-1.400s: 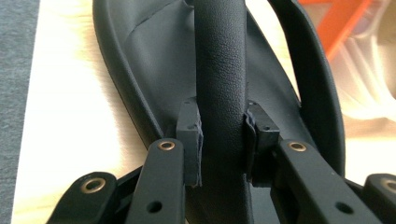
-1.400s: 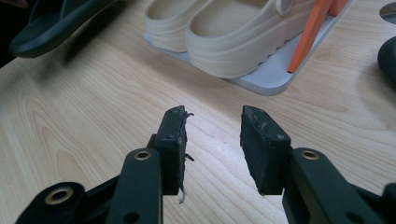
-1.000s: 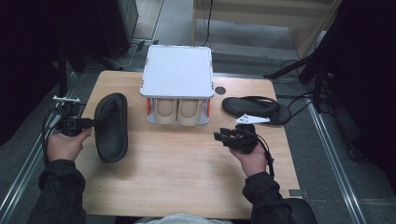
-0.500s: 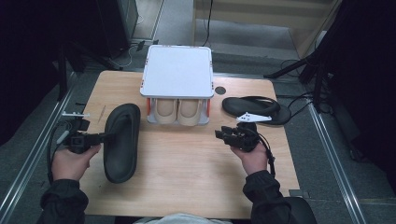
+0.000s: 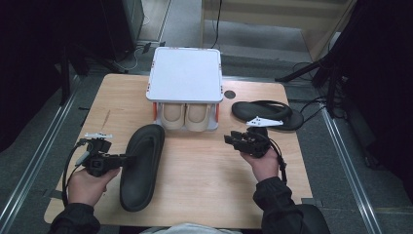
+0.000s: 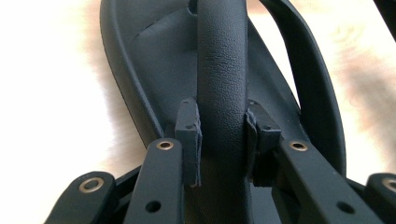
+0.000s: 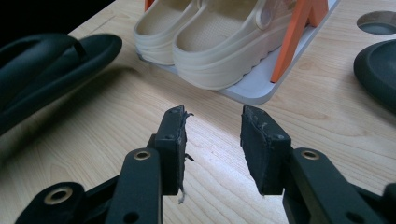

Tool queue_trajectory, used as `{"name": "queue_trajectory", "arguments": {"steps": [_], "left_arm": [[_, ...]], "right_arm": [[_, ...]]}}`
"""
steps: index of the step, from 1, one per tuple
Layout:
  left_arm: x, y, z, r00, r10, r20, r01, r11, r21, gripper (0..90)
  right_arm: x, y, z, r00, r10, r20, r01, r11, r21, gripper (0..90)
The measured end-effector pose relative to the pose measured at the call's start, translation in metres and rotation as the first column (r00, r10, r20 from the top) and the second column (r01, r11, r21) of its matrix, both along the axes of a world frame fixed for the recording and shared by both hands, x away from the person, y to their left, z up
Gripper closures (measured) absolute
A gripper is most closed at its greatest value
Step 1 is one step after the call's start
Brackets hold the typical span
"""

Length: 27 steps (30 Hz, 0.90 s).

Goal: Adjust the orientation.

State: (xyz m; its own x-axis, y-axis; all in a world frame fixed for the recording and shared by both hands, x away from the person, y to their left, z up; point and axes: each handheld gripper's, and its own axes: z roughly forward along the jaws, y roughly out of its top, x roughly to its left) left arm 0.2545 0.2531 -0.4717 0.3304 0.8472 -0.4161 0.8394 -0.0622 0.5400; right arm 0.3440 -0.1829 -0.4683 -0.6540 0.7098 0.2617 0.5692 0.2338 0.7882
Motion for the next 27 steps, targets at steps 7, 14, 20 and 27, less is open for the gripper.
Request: {"name": "queue_trajectory", "arguments": {"steps": [7, 14, 20, 27], "left_arm": [[0.003, -0.022, -0.013, 0.9984, -0.045, -0.034, 0.045, 0.9988, -0.017, 70.7], [0.016, -0.044, -0.027, 0.9968, -0.065, -0.048, 0.064, 0.9977, -0.022, 69.9], [0.018, -0.058, -0.036, 0.9914, -0.115, -0.062, 0.115, 0.9933, -0.008, 65.6], [0.018, -0.046, -0.025, 0.9960, -0.089, -0.009, 0.088, 0.9959, -0.021, 50.6]], "right_arm": [[0.001, -0.001, -0.001, 1.0000, -0.008, -0.001, 0.008, 1.0000, -0.006, 61.6], [0.002, -0.002, -0.001, 0.9999, -0.012, -0.005, 0.012, 0.9999, -0.010, 61.6], [0.003, -0.005, -0.001, 0.9996, -0.025, -0.008, 0.025, 0.9997, -0.008, 61.6], [0.017, -0.018, -0.003, 0.9980, -0.063, -0.008, 0.063, 0.9969, -0.047, 62.4]]}}
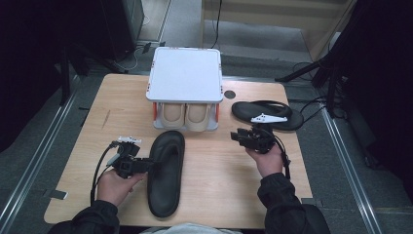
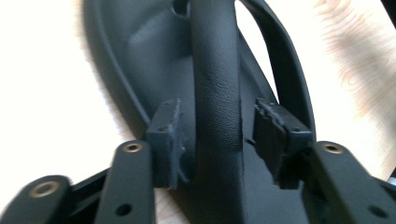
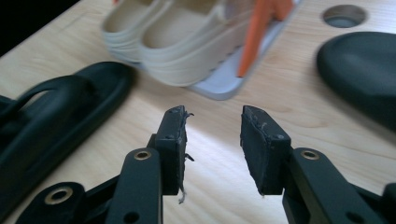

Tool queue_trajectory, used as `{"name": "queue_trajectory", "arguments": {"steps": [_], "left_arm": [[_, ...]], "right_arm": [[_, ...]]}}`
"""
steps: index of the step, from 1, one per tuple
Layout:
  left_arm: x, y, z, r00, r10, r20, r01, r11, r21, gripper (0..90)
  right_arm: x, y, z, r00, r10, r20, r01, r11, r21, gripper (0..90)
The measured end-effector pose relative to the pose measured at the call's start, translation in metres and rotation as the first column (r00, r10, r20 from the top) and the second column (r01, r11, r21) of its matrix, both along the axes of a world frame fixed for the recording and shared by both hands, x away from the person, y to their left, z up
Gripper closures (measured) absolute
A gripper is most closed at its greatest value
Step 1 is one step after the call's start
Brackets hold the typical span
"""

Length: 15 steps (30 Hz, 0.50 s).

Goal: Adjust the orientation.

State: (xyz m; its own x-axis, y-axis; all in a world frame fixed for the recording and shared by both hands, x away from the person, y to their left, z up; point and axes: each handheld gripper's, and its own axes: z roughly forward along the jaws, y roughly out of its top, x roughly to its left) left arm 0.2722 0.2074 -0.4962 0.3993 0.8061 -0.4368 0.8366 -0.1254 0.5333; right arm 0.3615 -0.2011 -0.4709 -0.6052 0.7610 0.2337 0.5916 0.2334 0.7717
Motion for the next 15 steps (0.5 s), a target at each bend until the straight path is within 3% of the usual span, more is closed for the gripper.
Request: {"name": "queue_trajectory", "arguments": {"steps": [2, 4, 7, 9, 11, 15], "left_arm": [[0.001, 0.006, 0.004, 0.9999, 0.005, 0.016, -0.005, 0.9999, 0.013, 48.5], [0.003, 0.013, 0.006, 0.9995, 0.024, 0.019, -0.024, 0.9997, -0.008, 46.9], [0.009, 0.021, 0.008, 0.9989, 0.032, 0.033, -0.032, 0.9995, -0.003, 44.7], [0.012, 0.024, 0.007, 0.9987, 0.032, 0.040, -0.033, 0.9994, 0.012, 43.4], [0.014, 0.026, 0.007, 0.9985, 0.034, 0.043, -0.034, 0.9993, 0.014, 43.3], [0.017, 0.030, 0.008, 0.9979, 0.030, 0.057, -0.031, 0.9993, 0.022, 42.6]], "right_arm": [[0.007, -0.007, -0.001, 0.9996, -0.024, -0.014, 0.024, 0.9997, 0.001, 63.3], [0.014, -0.014, -0.003, 0.9987, -0.046, -0.024, 0.046, 0.9989, 0.006, 65.0], [0.026, -0.025, -0.008, 0.9956, -0.079, -0.050, 0.080, 0.9967, 0.014, 69.1], [0.037, -0.031, -0.009, 0.9930, -0.105, -0.055, 0.103, 0.9940, -0.035, 72.1], [0.045, -0.037, -0.010, 0.9906, -0.129, -0.046, 0.127, 0.9909, -0.045, 76.3], [0.066, -0.048, -0.015, 0.9815, -0.175, -0.079, 0.172, 0.9843, -0.040, 85.6]]}}
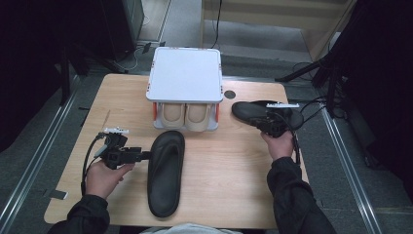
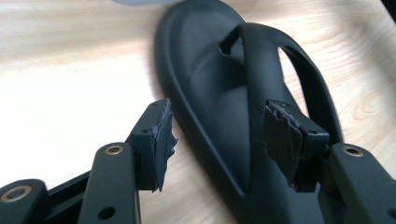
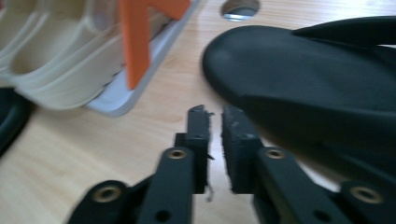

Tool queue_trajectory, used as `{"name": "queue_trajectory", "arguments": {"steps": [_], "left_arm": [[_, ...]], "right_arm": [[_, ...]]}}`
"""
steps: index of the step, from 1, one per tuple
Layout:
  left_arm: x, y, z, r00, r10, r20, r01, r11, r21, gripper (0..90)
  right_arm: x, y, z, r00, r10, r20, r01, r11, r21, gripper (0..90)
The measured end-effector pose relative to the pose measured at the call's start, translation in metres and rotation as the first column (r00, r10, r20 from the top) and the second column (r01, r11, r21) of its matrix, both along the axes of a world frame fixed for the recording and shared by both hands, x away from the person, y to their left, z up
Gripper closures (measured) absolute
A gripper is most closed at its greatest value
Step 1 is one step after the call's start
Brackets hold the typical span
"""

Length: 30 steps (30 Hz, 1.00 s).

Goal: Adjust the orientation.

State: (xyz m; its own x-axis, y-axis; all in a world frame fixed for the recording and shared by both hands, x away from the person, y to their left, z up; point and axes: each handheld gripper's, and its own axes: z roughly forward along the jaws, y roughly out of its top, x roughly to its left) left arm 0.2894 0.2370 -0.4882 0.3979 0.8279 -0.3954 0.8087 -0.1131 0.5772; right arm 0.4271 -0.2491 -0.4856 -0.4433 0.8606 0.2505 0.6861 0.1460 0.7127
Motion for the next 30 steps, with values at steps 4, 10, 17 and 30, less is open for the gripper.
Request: {"name": "queue_trajectory", "arguments": {"steps": [4, 10, 17, 30], "left_arm": [[0.003, 0.001, -0.002, 1.0000, -0.007, 0.005, 0.007, 0.9997, 0.022, 42.3], [0.005, 0.000, -0.002, 0.9995, -0.027, 0.018, 0.027, 0.9993, 0.028, 41.6], [0.006, 0.003, -0.005, 0.9995, -0.030, 0.009, 0.029, 0.9990, 0.034, 41.2], [0.009, 0.006, -0.005, 0.9997, -0.023, 0.007, 0.023, 0.9991, 0.034, 41.0]], "right_arm": [[0.018, -0.004, -0.004, 0.9989, -0.045, -0.014, 0.045, 0.9990, -0.001, 90.0], [0.041, -0.006, -0.010, 0.9927, -0.108, -0.053, 0.110, 0.9933, 0.035, 90.0], [0.060, 0.002, -0.015, 0.9868, -0.157, -0.038, 0.159, 0.9864, 0.042, 90.0], [0.063, 0.005, -0.029, 0.9804, -0.170, -0.099, 0.170, 0.9854, -0.013, 90.0]]}}
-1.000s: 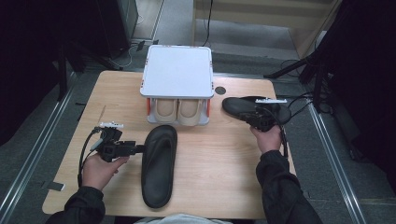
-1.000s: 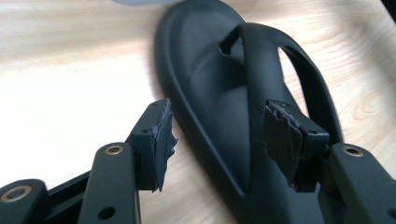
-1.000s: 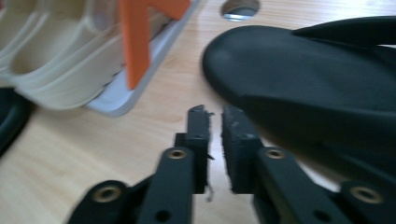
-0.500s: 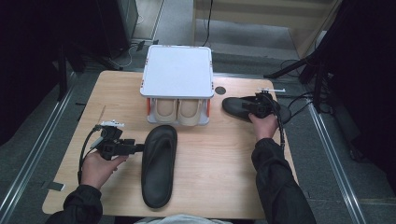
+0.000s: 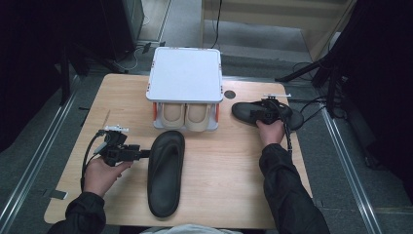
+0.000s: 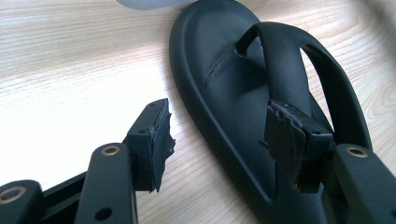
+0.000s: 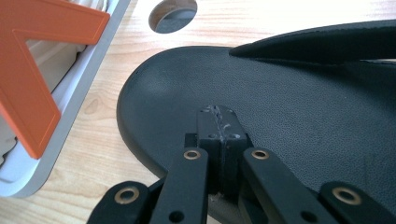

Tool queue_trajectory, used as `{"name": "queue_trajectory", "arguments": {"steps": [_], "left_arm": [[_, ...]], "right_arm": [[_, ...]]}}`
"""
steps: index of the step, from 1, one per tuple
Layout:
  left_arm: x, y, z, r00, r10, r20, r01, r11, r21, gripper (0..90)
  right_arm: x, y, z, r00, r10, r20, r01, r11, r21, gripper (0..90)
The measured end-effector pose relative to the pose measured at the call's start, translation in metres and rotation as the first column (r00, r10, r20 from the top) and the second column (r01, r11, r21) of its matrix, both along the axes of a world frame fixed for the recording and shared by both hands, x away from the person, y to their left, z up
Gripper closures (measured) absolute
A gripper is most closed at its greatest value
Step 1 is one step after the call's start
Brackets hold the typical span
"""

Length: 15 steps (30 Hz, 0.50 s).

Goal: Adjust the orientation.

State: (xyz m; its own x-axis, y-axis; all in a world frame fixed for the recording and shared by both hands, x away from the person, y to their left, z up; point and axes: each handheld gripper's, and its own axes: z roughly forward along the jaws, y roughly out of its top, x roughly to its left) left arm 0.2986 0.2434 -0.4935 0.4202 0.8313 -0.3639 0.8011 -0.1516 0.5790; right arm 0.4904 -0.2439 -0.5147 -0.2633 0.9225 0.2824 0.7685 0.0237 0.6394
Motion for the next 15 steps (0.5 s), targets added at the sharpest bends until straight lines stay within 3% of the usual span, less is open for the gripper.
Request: {"name": "queue_trajectory", "arguments": {"steps": [15], "left_arm": [[0.006, 0.000, 0.002, 1.0000, -0.003, -0.004, 0.003, 1.0000, 0.010, 40.6]], "right_arm": [[-0.017, -0.004, 0.002, 0.9985, 0.050, -0.021, -0.050, 0.9986, -0.016, 90.0]]}}
